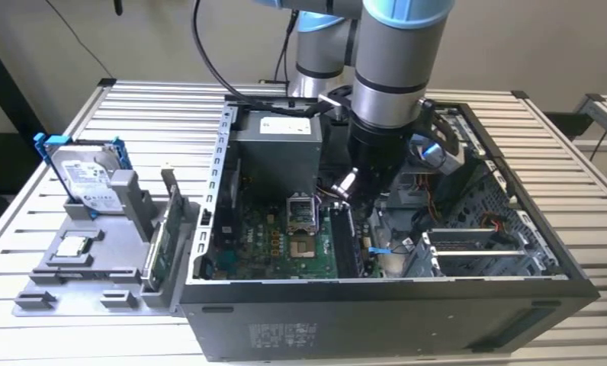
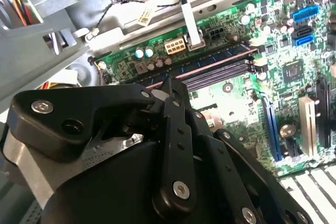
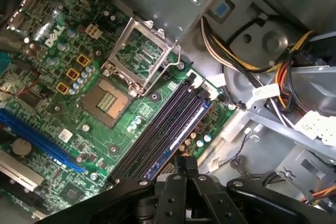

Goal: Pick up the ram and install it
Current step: 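Insert the ram into the slot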

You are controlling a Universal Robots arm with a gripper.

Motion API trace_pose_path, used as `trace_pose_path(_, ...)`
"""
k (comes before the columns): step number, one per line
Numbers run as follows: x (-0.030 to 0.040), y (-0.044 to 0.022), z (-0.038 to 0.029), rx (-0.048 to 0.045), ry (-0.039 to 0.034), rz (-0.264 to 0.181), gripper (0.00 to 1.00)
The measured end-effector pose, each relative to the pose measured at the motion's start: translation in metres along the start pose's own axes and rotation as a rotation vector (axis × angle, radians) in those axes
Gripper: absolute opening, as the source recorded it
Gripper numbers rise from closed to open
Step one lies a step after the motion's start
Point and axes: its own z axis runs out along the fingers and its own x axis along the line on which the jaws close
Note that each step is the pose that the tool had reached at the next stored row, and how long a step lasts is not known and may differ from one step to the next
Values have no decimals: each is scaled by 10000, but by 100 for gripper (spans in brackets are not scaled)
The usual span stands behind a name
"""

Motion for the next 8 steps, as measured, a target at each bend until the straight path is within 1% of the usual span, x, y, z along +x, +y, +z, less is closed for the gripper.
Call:
trace_pose_path(5,1,0,8,-35,-23,-615,11)
trace_pose_path(6,1,0,12,-57,-7,-729,11)
trace_pose_path(8,2,1,17,-95,52,-951,11)
